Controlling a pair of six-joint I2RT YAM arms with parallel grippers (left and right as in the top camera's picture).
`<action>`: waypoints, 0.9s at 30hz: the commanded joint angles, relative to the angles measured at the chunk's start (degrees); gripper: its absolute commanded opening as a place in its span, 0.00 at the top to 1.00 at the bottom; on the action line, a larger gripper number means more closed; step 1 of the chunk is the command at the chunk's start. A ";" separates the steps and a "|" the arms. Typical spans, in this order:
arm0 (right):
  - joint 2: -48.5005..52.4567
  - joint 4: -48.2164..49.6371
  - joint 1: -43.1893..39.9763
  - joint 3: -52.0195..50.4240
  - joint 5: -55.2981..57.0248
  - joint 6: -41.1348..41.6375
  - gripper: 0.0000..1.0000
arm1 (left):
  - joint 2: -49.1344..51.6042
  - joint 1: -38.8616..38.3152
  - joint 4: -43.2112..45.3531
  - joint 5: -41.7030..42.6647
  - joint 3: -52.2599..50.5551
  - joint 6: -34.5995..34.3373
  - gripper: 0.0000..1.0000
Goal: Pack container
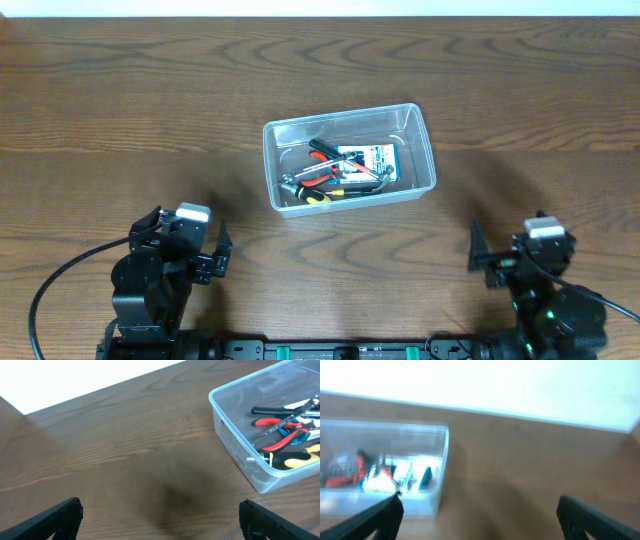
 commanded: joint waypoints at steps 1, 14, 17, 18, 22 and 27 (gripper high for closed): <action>-1.57 9.51 0.59 -8.15 -2.32 -2.25 0.01 | -0.09 -0.13 0.04 -0.63 -0.07 -0.92 0.02; -6.25 25.35 -0.59 -22.53 1.09 -9.79 0.01 | -0.09 -0.13 0.04 -0.63 -0.04 -0.92 0.02; -6.23 24.20 -0.81 -22.97 0.46 -8.37 0.01 | -0.09 -0.13 0.07 -0.63 -0.07 -0.92 0.02; -6.23 24.20 -1.11 -22.97 0.46 -8.33 0.01 | -0.09 -0.13 0.04 -0.63 -0.07 -0.94 0.02; -6.25 24.20 -2.14 -22.97 0.70 -5.97 0.01 | -0.09 -0.13 0.07 -0.63 -0.07 -0.94 0.02; -6.23 24.39 -2.56 -22.97 0.66 -3.19 0.01 | -0.09 -0.13 0.07 -0.63 -0.04 -0.92 0.02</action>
